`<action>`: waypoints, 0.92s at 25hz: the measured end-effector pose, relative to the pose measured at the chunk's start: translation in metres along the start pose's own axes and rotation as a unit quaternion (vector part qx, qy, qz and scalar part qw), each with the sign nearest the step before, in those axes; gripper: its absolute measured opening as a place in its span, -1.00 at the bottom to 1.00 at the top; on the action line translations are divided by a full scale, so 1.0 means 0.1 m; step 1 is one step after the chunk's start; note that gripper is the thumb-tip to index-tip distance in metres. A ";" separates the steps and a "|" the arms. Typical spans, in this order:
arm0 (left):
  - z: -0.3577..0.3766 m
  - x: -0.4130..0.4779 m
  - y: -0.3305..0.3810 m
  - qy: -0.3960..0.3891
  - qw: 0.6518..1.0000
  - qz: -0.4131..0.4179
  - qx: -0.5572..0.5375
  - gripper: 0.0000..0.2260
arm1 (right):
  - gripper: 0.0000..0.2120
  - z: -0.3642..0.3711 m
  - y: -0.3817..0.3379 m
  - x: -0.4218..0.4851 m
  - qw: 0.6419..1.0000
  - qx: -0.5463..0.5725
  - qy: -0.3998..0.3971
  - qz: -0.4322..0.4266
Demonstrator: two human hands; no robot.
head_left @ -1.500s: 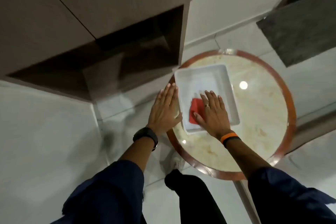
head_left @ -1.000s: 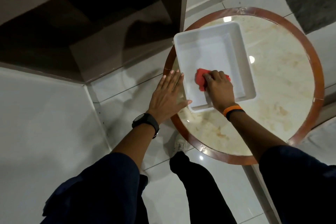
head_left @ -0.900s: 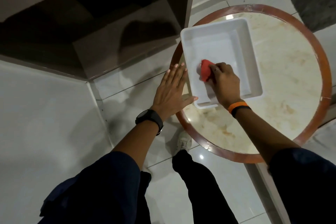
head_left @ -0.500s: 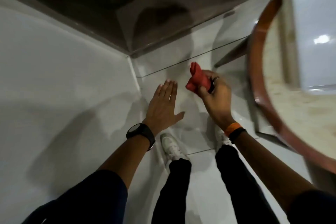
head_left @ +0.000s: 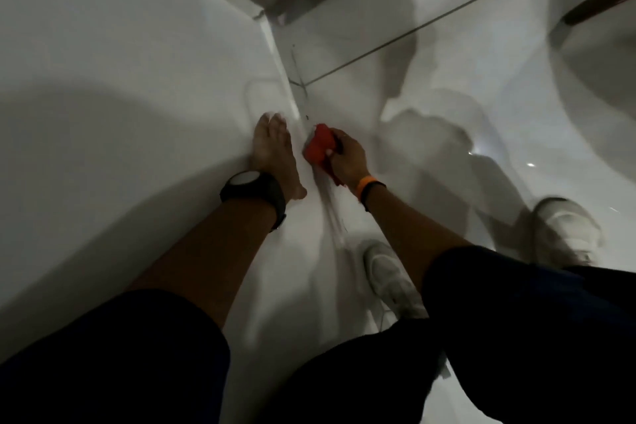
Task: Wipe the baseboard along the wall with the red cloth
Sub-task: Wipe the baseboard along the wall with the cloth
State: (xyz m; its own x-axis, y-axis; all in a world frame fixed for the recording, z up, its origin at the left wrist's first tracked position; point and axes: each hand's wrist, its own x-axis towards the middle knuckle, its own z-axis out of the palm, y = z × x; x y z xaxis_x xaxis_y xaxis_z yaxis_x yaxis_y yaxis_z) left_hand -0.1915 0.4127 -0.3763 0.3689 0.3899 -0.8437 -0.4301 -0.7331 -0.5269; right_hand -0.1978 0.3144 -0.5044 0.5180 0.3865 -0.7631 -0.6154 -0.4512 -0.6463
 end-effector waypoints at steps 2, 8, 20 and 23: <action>-0.04 0.18 0.02 -0.022 1.000 -0.002 0.009 0.06 | -0.45 0.17 -0.14 0.33 0.999 -0.014 -0.050 -0.016; -0.09 0.29 0.02 -0.033 0.999 0.005 0.034 0.04 | -0.49 0.25 -0.20 0.51 0.998 0.033 -0.048 -0.016; -0.06 0.04 0.17 -0.046 0.995 0.044 0.071 0.00 | -0.54 0.36 0.51 0.04 0.994 0.109 -0.013 -0.017; 0.05 -0.09 0.26 -0.051 0.994 0.064 0.068 0.02 | -0.57 0.51 1.01 -0.72 0.975 0.206 -0.015 0.084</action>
State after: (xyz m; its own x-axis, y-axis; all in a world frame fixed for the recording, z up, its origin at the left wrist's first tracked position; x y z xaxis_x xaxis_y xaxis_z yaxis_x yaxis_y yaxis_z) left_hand -0.2101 0.3929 -0.3834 0.2217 0.3585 -0.9068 -0.5786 -0.7002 -0.4183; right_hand -0.3279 0.2821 -0.5146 0.3756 0.3604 -0.8539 -0.8797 -0.1512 -0.4508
